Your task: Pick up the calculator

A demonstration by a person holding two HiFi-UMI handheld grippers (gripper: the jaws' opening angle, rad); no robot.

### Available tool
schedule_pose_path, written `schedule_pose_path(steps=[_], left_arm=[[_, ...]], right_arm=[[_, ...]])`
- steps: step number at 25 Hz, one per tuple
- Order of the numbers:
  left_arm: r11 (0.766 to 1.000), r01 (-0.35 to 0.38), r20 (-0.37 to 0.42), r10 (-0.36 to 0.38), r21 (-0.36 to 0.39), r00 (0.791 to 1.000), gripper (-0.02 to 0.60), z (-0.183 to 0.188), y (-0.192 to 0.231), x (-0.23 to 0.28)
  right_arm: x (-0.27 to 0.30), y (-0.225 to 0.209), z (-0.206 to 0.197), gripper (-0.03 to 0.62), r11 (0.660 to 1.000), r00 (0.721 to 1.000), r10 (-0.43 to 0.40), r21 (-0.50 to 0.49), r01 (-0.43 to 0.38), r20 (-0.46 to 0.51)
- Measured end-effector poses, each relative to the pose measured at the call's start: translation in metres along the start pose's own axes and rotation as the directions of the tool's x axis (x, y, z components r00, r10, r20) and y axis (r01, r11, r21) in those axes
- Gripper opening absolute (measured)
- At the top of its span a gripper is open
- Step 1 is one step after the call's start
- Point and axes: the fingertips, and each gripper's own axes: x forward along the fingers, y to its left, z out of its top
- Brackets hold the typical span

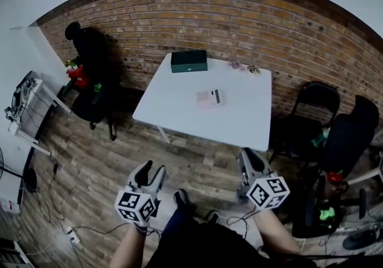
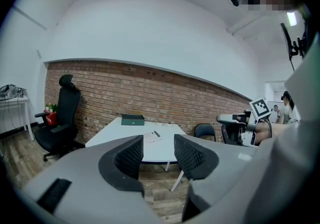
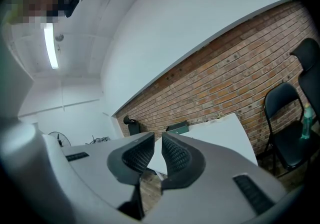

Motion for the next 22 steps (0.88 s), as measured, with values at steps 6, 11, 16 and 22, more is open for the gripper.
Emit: schedule_pose_path(steps=[6,11,16,22], left_arm=[[0.999,0.031,0.008,-0.031,-0.014,0.999,0.189,0.010,0.036,0.041],[0.997,0.080,0.012,-0.079,-0.020,0.997,0.190,0.033,0.084,0.085],[0.990,0.137,0.009,-0.136,-0.029,0.991,0.190,0.052,0.137,0.129],[0.975,0.203,-0.007,-0.205,-0.084,0.979,0.189,0.060,0.190,0.169]], right_arm=[[0.034,-0.015,0.005,0.053,0.998,0.999,-0.053,0.020,0.053,0.000],[0.082,-0.017,0.012,0.055,0.994,0.995,-0.101,0.045,0.101,-0.003],[0.136,-0.016,0.011,0.054,0.983,0.985,-0.173,0.057,0.174,-0.015],[0.188,-0.014,-0.001,0.055,0.966,0.970,-0.242,0.094,0.243,-0.022]])
